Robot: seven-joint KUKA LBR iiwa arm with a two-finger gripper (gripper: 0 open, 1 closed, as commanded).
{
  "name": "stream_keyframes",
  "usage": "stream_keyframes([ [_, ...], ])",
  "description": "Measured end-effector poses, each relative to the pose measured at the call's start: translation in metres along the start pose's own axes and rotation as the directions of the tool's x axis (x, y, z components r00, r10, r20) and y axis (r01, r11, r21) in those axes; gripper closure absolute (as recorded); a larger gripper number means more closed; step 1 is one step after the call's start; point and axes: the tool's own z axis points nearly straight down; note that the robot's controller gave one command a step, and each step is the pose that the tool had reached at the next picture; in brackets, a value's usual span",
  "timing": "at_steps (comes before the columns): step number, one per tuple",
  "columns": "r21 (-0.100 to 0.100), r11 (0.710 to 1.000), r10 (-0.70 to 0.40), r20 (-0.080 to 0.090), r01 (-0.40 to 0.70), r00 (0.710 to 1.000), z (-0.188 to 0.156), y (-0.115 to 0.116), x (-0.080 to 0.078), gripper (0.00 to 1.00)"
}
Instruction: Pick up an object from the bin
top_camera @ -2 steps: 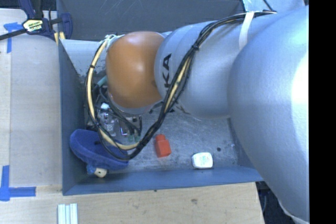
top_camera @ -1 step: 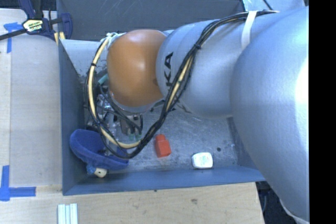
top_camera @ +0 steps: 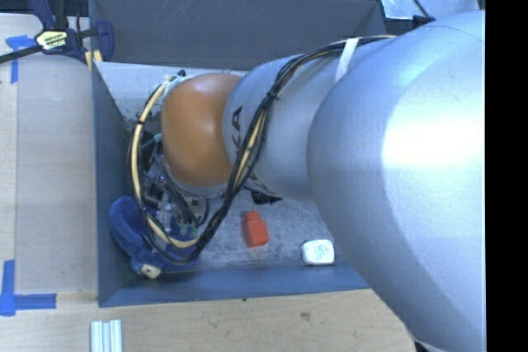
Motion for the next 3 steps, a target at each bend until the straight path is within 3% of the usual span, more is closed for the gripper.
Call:
stream_keyframes([
  [1,-0.008,1.0,0.005,0.019,-0.005,1.0,-0.005,0.0,-0.006,1.0],
  [2,0.022,0.999,-0.032,-0.079,0.034,0.996,0.012,0.017,-0.087,1.0],
  [3,0.01,1.0,0.003,-0.016,-0.003,1.0,-0.125,0.002,-0.109,1.0],
])
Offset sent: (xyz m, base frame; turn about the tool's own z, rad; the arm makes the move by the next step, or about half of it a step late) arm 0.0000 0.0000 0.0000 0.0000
